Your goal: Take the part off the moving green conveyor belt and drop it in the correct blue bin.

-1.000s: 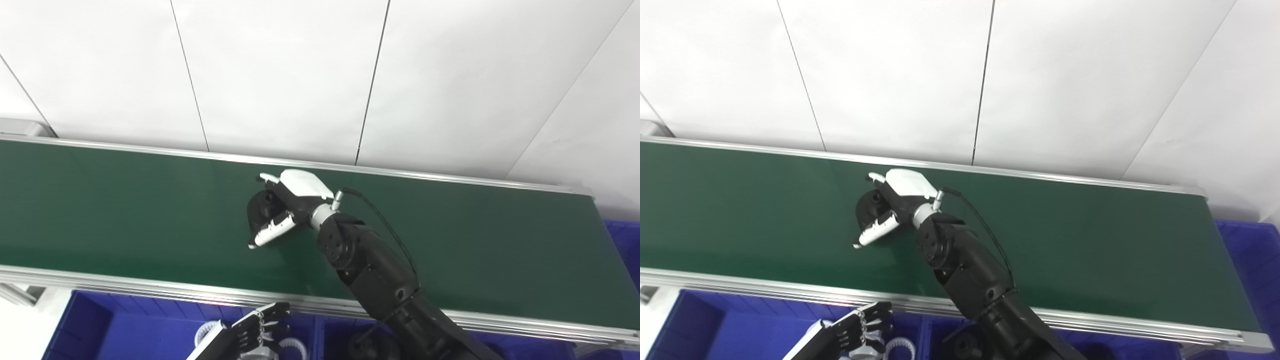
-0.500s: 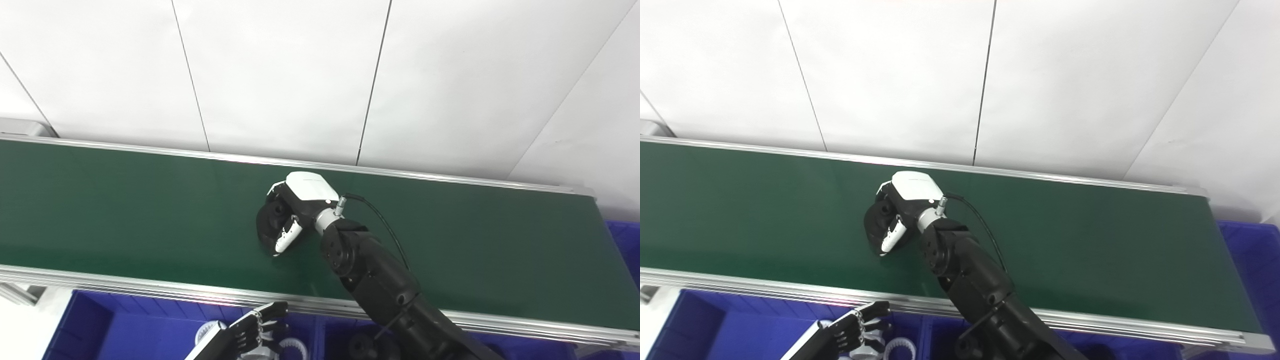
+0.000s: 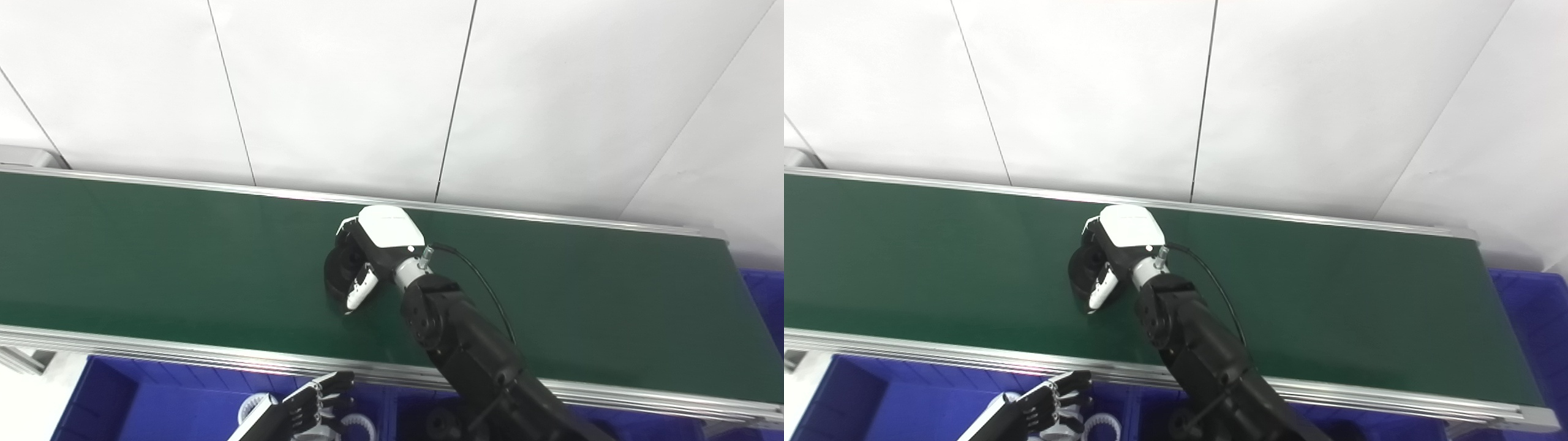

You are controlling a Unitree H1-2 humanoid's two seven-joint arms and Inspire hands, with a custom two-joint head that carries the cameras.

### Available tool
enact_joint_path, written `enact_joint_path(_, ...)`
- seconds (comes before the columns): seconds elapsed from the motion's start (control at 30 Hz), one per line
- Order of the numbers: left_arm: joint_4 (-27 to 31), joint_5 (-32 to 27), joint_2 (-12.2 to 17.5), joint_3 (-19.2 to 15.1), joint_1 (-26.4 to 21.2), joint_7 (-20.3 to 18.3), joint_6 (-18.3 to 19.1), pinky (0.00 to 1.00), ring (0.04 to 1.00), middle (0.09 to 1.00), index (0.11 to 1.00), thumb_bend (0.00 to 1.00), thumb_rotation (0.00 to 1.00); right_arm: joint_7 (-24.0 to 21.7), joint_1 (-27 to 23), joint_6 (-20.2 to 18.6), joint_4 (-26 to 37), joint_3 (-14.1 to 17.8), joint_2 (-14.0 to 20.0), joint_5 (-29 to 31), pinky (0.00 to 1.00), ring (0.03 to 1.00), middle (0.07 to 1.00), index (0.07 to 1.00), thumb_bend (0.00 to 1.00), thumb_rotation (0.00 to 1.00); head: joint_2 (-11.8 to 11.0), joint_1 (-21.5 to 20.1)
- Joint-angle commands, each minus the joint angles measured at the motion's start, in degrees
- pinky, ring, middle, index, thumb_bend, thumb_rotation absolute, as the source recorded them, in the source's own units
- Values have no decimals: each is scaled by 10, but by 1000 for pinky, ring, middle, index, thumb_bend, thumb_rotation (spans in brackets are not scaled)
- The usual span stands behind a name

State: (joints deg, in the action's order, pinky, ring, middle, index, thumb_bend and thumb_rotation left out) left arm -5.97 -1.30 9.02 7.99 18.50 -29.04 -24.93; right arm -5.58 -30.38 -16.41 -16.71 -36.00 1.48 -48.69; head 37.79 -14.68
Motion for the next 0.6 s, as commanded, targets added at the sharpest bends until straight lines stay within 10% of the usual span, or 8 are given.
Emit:
enact_joint_path(0.0,23,2,6,4,1,10,-20,791,848,877,880,924,674,-9,-3,-13,71,12,3,-9,254,384,471,533,513,0,7,-1)
enact_joint_path(0.2,36,3,11,16,4,14,-20,826,872,896,895,912,674,-84,96,-80,308,38,35,-62,322,393,520,517,511,0,30,-7)
enact_joint_path(0.57,45,-50,22,14,8,-24,-20,751,861,919,893,957,633,-168,275,-78,568,162,102,-45,267,352,460,540,506,0,80,-10)
